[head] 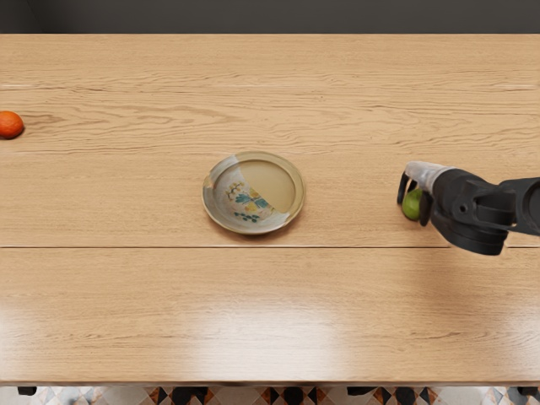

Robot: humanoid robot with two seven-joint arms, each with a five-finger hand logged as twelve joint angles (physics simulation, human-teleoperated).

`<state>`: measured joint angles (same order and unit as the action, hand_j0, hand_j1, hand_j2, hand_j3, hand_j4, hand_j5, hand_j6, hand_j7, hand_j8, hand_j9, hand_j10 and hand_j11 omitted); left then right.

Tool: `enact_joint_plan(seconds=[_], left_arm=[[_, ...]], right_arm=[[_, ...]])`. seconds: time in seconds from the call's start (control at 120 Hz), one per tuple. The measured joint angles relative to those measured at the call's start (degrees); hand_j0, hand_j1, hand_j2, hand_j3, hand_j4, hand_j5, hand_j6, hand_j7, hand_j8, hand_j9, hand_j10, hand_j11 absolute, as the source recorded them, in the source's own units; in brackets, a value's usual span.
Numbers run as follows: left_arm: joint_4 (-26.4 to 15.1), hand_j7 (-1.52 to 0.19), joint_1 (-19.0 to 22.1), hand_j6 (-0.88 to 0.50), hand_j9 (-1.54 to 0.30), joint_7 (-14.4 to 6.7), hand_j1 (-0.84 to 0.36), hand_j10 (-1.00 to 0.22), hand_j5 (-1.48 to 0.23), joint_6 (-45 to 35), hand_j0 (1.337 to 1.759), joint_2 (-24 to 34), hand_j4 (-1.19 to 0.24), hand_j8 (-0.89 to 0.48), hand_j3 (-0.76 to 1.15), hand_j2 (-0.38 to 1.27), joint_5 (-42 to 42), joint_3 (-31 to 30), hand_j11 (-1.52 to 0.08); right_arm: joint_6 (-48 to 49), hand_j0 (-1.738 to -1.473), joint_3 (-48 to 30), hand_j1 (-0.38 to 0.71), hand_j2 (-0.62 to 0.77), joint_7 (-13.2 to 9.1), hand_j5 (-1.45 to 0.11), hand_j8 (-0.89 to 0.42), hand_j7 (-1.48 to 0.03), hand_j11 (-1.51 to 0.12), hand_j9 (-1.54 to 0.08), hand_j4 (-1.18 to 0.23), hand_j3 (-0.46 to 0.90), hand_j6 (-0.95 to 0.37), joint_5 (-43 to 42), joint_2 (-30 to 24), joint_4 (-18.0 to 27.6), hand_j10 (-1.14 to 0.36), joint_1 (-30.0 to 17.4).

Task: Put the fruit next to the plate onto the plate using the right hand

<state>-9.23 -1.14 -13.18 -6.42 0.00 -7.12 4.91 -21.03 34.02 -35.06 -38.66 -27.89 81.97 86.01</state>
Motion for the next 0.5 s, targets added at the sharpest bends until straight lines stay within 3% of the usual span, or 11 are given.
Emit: enact_joint_plan(seconds=[0.5], left_arm=[[0.1, -0.02, 0.6, -0.01, -0.02, 0.0, 0.33, -0.01, -0.02, 0.0, 1.658, 0.0, -0.01, -0.01, 0.00, 0.00, 0.0, 0.2, -0.02]], right_arm=[[0.8, -1.657, -3.2, 0.25, 0.22, 0.0, -1.02, -0.38, -0.95, -1.02, -1.02, -0.69, 0.00, -0.44, 2.7, -0.7, 4.6, -0.62, 7.6]])
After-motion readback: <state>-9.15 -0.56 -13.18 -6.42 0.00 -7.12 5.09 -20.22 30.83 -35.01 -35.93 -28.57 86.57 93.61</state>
